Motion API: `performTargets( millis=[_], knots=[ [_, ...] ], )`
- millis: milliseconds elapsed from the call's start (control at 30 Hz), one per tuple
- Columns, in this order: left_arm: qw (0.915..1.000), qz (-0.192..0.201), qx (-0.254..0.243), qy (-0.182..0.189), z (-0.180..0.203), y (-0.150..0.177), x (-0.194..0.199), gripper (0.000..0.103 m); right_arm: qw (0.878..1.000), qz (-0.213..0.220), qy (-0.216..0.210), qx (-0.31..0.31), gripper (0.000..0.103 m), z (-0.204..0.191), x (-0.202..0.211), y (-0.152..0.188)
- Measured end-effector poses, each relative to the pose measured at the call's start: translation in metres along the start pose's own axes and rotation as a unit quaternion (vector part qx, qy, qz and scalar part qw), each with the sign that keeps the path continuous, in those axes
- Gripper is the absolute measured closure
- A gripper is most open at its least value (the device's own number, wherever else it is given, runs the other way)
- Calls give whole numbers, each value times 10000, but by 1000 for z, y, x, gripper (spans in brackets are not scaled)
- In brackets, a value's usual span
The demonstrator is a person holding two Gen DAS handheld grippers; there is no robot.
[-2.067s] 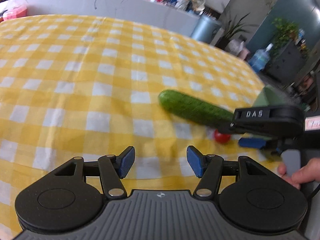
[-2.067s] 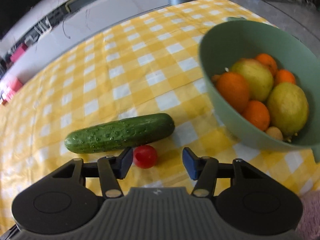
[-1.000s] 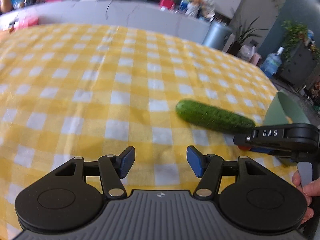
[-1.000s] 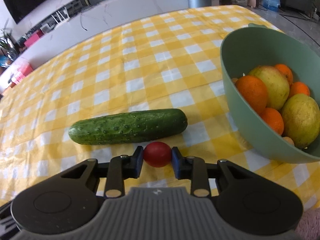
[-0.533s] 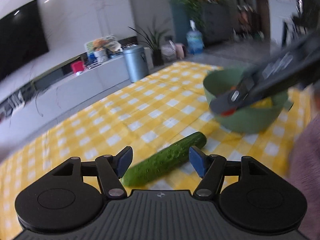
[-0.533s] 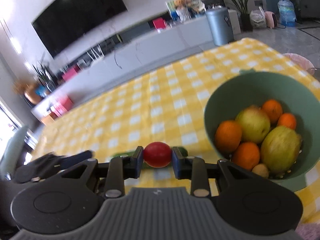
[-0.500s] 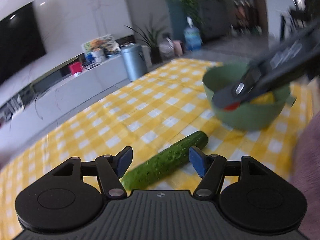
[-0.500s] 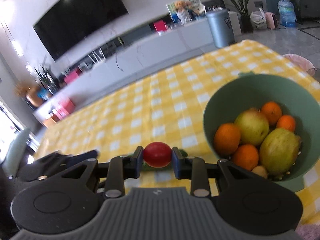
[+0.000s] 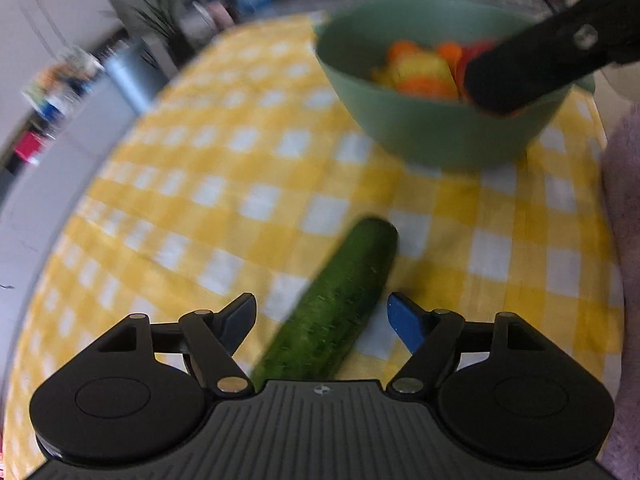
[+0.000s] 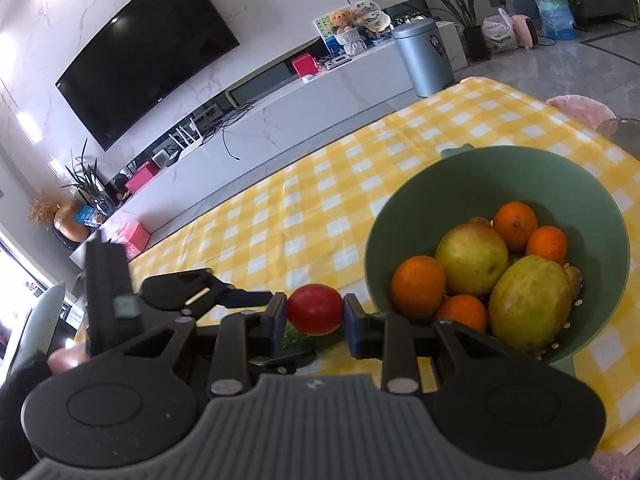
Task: Organize fruits
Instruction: 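Grasp the cucumber lengthwise with the left tool while the right tool holds the tomato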
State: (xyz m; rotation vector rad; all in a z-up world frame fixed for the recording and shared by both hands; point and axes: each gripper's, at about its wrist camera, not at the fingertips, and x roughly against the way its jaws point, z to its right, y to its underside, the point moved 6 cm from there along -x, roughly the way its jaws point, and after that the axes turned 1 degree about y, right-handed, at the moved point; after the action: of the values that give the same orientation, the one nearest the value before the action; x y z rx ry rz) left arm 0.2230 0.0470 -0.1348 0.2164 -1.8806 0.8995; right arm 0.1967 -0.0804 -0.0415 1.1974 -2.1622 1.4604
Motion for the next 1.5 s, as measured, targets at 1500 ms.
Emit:
performTargets(
  millis=[1500],
  knots=[
    [9187,1845,3137,-1538,-44,56,92,57,9980,359,57,-521,76,23,23,-7]
  ],
)
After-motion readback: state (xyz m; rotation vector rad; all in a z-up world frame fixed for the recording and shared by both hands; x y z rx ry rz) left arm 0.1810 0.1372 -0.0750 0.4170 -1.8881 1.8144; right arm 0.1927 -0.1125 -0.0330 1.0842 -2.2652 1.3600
